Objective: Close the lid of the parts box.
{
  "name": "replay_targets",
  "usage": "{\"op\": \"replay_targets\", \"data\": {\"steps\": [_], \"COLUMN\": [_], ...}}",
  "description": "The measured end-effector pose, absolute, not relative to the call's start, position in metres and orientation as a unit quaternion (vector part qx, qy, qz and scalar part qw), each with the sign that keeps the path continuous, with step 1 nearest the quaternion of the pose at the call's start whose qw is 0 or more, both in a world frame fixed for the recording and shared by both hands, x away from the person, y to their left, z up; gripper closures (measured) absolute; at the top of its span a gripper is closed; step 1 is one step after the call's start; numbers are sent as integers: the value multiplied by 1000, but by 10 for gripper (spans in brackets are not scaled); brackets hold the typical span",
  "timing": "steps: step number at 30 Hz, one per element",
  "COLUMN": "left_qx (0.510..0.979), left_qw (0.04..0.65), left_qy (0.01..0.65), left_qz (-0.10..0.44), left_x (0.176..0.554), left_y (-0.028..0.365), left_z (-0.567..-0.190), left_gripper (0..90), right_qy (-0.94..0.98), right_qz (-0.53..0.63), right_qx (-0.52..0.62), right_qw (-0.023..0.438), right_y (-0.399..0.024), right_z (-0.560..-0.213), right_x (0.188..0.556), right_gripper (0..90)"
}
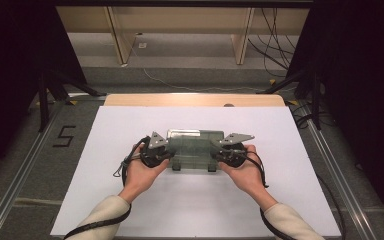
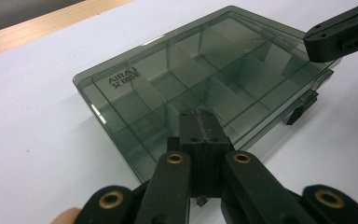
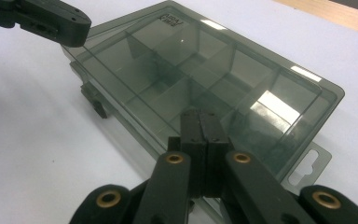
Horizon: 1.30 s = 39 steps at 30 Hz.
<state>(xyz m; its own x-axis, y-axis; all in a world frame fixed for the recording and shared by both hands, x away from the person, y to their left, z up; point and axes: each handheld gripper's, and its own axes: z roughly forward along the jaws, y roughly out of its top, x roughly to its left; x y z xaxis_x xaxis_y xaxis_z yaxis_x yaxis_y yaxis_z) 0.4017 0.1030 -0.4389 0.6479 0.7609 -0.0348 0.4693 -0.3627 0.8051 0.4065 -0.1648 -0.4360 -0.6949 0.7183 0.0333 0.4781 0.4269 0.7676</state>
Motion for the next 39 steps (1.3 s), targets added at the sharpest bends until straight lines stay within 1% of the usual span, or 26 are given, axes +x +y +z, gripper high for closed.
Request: {"op": "replay_targets", "data": {"steps": [12, 18, 20, 39], "left_qx": [807, 809, 810, 810], "left_qw": [415, 412, 413, 412], "left_qy": [383, 383, 381, 383], "left_qz": [172, 171, 170, 166], "left_x": [401, 401, 401, 402], "left_y": [101, 101, 101, 100], "left_z": [-441, -442, -442, -445], "left_gripper": [896, 896, 896, 896], "right_qy": [829, 830, 832, 835], "right_qz": [393, 390, 391, 386], "right_qx": [371, 372, 364, 365], "right_qw": [144, 143, 151, 146], "right_y": [-163, -164, -164, -165], "right_z": [-437, -437, -439, -440], "right_x": [405, 406, 407, 407], "right_gripper": [900, 900, 900, 900]}}
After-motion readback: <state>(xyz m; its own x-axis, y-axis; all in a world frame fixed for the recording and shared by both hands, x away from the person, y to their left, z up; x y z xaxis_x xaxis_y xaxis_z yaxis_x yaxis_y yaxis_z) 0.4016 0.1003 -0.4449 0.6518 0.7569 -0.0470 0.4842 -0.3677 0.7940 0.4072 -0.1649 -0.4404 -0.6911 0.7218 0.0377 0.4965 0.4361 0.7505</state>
